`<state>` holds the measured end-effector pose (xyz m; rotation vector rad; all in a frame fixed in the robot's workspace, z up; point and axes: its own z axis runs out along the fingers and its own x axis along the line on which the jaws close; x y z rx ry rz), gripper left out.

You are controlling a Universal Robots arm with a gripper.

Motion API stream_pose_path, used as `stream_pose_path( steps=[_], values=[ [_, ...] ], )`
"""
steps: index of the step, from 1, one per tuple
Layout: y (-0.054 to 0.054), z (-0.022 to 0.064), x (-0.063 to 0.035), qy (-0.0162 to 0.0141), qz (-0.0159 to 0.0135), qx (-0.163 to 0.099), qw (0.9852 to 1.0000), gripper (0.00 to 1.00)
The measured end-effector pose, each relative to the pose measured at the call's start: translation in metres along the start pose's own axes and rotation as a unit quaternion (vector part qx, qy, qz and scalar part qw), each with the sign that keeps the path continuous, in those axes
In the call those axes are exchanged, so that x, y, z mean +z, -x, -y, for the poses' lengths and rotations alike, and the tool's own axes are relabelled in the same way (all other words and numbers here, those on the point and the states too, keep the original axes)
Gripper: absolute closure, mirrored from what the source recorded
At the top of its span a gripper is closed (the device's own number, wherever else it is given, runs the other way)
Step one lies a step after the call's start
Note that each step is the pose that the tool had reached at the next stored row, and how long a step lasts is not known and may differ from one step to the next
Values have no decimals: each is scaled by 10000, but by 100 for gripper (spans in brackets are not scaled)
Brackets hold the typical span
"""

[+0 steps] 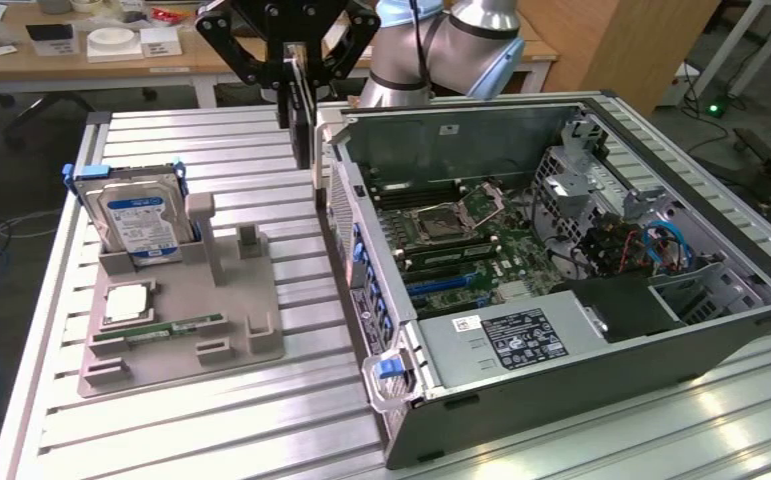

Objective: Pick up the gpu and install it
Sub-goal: 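Pick up the gpu and move the gpu toward the slot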

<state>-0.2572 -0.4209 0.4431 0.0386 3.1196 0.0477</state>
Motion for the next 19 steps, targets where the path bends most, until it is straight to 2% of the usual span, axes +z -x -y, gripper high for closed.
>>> stream_pose_path(
  steps=[19],
  values=[
    [206, -5, 5, 0, 0, 0, 10000, 72]
  ],
)
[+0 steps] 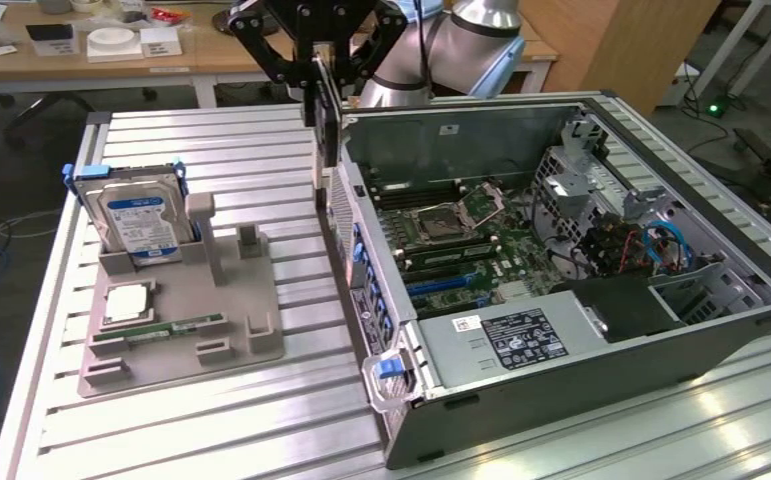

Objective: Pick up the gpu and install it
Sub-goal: 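Pick up the gpu and move the gpu toward the slot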

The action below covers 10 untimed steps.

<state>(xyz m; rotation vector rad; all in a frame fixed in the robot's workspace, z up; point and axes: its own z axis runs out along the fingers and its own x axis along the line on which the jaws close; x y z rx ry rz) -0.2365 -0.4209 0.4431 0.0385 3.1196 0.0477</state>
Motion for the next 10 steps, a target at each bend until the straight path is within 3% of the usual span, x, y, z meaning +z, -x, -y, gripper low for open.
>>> stream_pose_path(
  steps=[10],
  values=[
    [151, -4, 4, 0, 0, 0, 10000, 72]
  ],
)
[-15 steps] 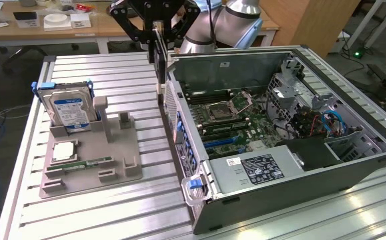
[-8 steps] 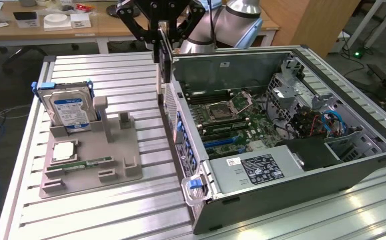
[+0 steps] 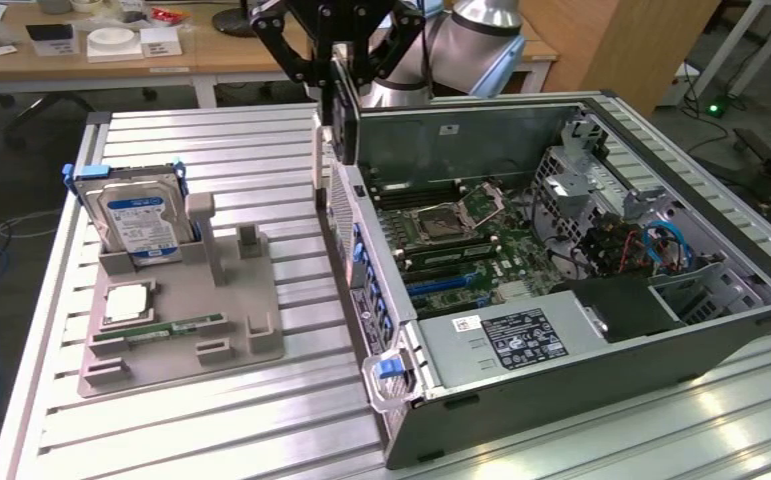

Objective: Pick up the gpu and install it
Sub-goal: 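Pick up the gpu and move the gpu toward the slot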

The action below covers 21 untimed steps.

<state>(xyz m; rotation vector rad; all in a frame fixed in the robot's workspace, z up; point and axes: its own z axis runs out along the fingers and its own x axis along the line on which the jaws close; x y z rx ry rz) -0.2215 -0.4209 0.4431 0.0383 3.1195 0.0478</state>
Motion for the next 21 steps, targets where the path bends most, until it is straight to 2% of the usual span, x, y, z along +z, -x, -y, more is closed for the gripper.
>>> stream_pose_path(
  steps=[8, 21],
  values=[
    [180, -4, 4, 0, 0, 0, 10000, 72],
    [209, -5, 5, 0, 0, 0, 10000, 72]
  ],
)
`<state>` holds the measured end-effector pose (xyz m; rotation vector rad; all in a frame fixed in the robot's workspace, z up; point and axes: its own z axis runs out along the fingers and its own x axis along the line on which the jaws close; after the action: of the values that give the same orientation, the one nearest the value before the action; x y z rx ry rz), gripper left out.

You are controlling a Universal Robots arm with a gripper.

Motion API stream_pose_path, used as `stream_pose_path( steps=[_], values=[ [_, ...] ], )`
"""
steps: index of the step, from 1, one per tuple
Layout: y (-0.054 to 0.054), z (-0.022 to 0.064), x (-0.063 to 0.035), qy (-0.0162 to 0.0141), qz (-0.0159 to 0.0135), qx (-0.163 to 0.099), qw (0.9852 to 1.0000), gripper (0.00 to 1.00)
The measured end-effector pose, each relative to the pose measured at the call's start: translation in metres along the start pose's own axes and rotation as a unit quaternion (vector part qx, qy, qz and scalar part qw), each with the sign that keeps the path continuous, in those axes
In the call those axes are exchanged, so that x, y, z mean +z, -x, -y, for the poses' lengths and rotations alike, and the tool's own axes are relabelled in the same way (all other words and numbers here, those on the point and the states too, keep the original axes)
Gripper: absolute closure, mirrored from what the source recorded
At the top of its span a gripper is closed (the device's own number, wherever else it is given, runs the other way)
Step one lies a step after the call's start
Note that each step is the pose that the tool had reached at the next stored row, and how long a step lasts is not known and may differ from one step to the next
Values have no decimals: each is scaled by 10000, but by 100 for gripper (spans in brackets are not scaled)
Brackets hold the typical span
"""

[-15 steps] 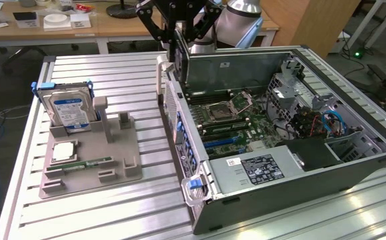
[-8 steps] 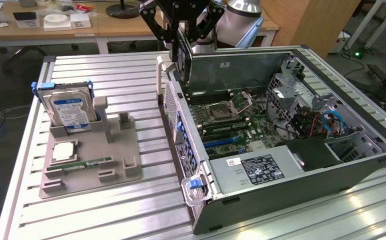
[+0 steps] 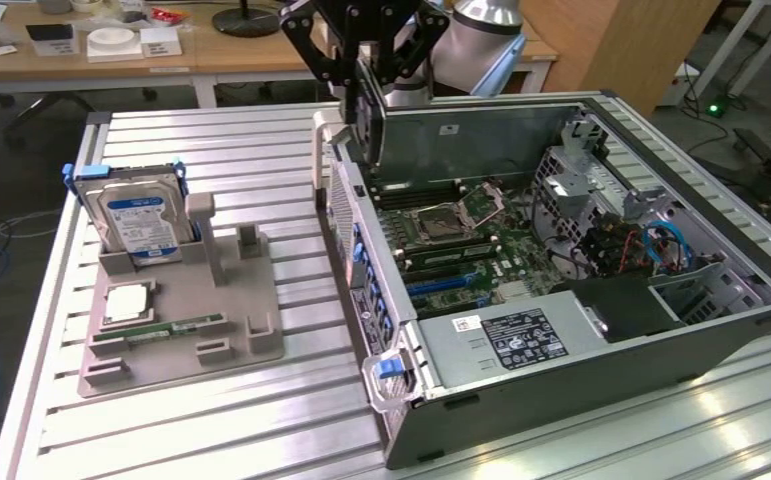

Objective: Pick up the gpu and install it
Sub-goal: 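Pick up the gpu and move the gpu toward the slot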

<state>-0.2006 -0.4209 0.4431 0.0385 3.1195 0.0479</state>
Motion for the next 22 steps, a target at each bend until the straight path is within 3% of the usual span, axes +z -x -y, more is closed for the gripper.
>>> stream_pose_path(
  steps=[22],
  values=[
    [391, -9, 8, -1, 0, 0, 10000, 72]
  ],
)
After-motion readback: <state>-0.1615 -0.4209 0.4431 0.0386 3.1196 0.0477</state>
